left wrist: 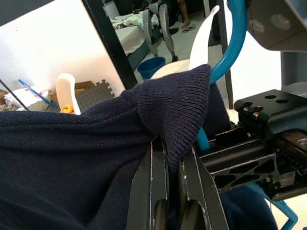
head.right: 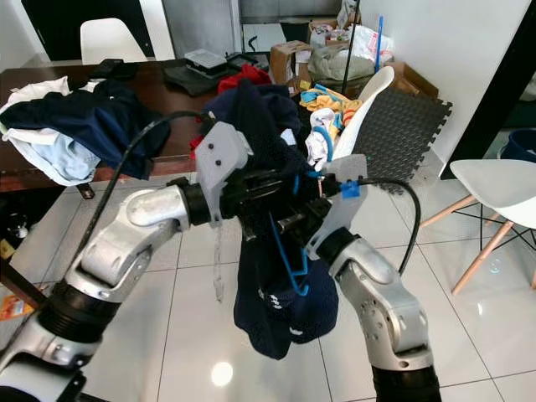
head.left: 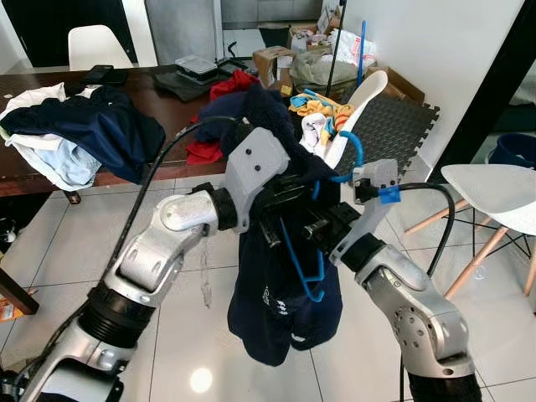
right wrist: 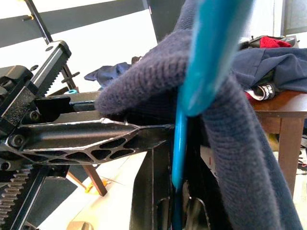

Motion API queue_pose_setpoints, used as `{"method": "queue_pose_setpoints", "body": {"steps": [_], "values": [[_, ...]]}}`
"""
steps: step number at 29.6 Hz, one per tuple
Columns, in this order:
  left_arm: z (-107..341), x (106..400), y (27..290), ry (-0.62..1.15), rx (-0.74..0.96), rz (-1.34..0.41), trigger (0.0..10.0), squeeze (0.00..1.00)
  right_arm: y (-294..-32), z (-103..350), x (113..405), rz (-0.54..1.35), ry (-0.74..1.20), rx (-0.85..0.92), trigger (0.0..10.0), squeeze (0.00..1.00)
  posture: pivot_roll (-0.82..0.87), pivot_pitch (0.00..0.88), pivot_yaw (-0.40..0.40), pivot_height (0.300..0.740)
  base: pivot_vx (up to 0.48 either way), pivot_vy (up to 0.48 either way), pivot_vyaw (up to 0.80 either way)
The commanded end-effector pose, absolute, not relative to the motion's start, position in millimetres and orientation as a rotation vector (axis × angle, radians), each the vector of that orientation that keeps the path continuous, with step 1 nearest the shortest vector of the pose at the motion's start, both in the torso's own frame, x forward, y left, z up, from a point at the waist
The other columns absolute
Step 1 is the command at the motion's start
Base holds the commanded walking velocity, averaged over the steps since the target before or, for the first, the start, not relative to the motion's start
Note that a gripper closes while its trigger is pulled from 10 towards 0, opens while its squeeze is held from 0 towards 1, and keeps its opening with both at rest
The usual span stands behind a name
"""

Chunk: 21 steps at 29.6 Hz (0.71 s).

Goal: Hang hanger

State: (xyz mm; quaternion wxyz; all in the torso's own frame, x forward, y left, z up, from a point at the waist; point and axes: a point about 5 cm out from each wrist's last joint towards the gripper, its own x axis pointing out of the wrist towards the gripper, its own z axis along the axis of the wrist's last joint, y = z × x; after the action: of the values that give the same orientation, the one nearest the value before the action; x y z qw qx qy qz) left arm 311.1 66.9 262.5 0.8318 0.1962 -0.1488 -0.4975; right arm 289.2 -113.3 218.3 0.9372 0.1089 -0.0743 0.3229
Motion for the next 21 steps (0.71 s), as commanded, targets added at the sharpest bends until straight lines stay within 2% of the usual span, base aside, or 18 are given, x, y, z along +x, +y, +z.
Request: {"method": "queue_pose_setpoints", "body": {"steps": [1, 2, 3, 4, 12, 15, 16, 18, 21], "values": [[251, 314, 73, -0.243, 0.445, -1.054, 10.0, 0.0, -110, 237, 287, 0.687, -0.254, 0.213, 10.0, 0.0, 0.01, 0.094, 0.012, 0.74, 0.0, 0.0, 0.0], [251, 312, 73, -0.238, 0.437, -1.067, 10.0, 0.15, -111, 237, 288, 0.684, -0.257, 0.214, 10.0, 0.0, 0.01, 0.094, 0.012, 0.74, 0.0, 0.0, 0.0], [251, 312, 73, -0.238, 0.437, -1.067, 10.0, 0.15, -111, 237, 288, 0.684, -0.257, 0.214, 10.0, 0.0, 0.01, 0.094, 0.012, 0.74, 0.0, 0.0, 0.0], [249, 308, 73, -0.222, 0.432, -1.102, 10.0, 1.0, -111, 238, 288, 0.682, -0.261, 0.216, 10.0, 0.0, 0.01, 0.094, 0.012, 0.74, 0.0, 0.0, 0.0], [248, 301, 77, -0.19, 0.439, -1.167, 10.0, 1.0, -112, 239, 289, 0.681, -0.267, 0.216, 10.0, 0.0, 0.02, 0.095, 0.013, 0.74, 0.0, 0.0, 0.0], [259, 293, 100, -0.152, 0.469, -1.236, 10.0, 1.0, -120, 237, 290, 0.667, -0.263, 0.157, 10.0, 0.0, 0.03, 0.096, 0.016, 0.74, 0.0, 0.0, 0.0], [259, 293, 100, -0.152, 0.469, -1.236, 10.0, 1.0, -120, 237, 290, 0.667, -0.263, 0.157, 10.0, 0.0, 0.03, 0.096, 0.016, 0.74, 0.0, 0.0, 0.0], [280, 288, 122, -0.162, 0.496, -1.258, 10.0, 1.0, -135, 232, 291, 0.667, -0.23, 0.018, 10.0, 0.0, 0.03, 0.095, 0.015, 0.74, 0.0, 0.0, 0.0], [291, 286, 131, -0.179, 0.511, -1.265, 10.0, 1.0, -144, 229, 290, 0.68, -0.206, -0.05, 10.0, 0.0, 0.04, 0.095, 0.014, 0.74, 0.0, 0.0, 0.0]]}}
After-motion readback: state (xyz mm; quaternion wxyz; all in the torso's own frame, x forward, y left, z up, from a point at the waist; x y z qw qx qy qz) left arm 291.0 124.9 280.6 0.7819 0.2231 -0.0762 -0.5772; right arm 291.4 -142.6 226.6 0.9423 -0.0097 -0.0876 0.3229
